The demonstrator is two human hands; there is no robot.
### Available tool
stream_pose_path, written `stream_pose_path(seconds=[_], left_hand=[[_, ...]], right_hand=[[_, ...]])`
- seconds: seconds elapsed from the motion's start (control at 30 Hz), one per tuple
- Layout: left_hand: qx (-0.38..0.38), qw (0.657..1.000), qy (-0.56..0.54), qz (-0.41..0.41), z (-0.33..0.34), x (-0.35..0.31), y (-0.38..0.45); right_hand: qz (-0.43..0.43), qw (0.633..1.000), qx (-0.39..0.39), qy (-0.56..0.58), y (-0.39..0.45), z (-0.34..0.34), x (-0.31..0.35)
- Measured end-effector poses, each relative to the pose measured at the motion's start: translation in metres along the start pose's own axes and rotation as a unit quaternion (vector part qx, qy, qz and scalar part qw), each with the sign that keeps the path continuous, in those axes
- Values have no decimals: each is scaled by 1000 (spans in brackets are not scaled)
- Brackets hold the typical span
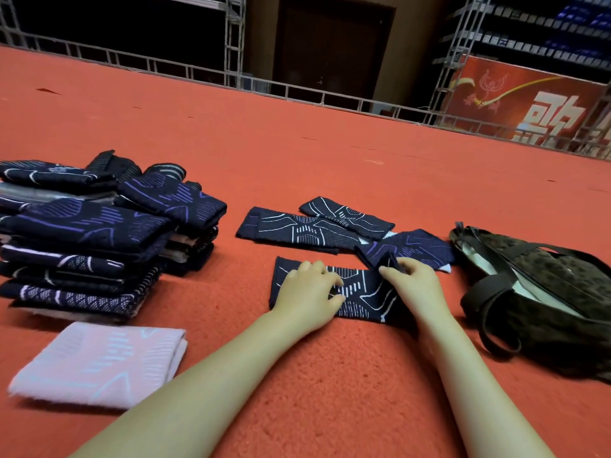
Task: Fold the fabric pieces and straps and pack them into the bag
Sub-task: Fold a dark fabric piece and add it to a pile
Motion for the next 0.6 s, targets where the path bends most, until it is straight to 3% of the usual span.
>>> stream_pose_path(seconds=[0.1,0.17,0.2,0.27,0.33,0.6], left_hand=[[12,999,-24,-18,1,4,3],[-9,994,-97,-52,-2,9,6],[-20,984,-155,-84,-5,13,7],[-29,956,-259,-136,-7,20,8],[-25,949,-279,-145,-7,21,9],[-13,981,-172,-85,-7,14,3]], right_hand=[[30,979,56,191,-12,14,14],[55,963,120,234,-21,30,22],[42,970,141,195,-23,37,23],[-56,988,146,-4,-22,44,21],[-129,966,148,-166,-21,49,17],[-62,978,147,-132,-16,45,7]])
Point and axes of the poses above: each hand's wrist, its own y-axis towards the middle knuckle, its own z-axis out of the palm, x = y × z, the point moved 5 cm from there along y, towards the middle knuckle, and after that the axes turned 6 degrees about y, right-handed, at the moved point
